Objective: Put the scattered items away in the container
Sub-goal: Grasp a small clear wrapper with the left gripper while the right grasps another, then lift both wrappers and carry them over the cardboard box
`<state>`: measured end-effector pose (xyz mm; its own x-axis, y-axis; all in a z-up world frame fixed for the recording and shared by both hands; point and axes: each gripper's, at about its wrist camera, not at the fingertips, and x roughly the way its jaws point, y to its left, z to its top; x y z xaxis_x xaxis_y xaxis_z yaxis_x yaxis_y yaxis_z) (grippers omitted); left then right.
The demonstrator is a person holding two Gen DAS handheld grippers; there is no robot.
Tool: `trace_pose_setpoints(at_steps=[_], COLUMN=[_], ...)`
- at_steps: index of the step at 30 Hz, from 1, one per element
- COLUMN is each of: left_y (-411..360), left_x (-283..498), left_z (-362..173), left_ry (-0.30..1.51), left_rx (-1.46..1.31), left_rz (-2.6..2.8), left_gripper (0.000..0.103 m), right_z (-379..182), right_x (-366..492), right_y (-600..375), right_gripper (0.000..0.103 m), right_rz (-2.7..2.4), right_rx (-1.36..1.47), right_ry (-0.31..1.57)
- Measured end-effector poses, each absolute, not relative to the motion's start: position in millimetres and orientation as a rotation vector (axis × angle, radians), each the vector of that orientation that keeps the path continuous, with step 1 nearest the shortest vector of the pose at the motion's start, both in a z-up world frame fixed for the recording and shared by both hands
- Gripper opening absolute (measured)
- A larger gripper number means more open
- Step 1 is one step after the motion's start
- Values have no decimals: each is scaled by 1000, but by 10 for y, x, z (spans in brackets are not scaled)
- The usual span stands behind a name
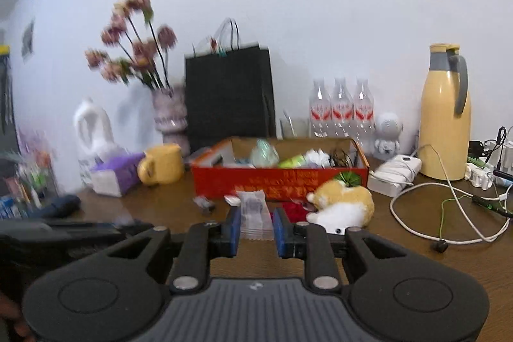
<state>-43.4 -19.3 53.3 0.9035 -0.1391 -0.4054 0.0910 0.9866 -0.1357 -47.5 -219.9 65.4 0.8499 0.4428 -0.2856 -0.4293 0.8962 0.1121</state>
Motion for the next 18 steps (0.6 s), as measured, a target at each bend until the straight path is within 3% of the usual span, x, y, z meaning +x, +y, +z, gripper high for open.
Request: trace_pose_setpoints(at_steps=[9, 18], left_y=[-178, -192], left_x=[-475, 641], left_z=[728, 1322], left_ry=[361, 275], left_rx=[-130, -109], left_rz=[-119, -167], left_gripper=[13, 13], right_z=[787, 1235], right_x=[-653, 381], right_y=[-2294, -2256], right_gripper=[21, 21], right_rz=[455, 474], right_rx=[26, 25], right_ry=[248, 239])
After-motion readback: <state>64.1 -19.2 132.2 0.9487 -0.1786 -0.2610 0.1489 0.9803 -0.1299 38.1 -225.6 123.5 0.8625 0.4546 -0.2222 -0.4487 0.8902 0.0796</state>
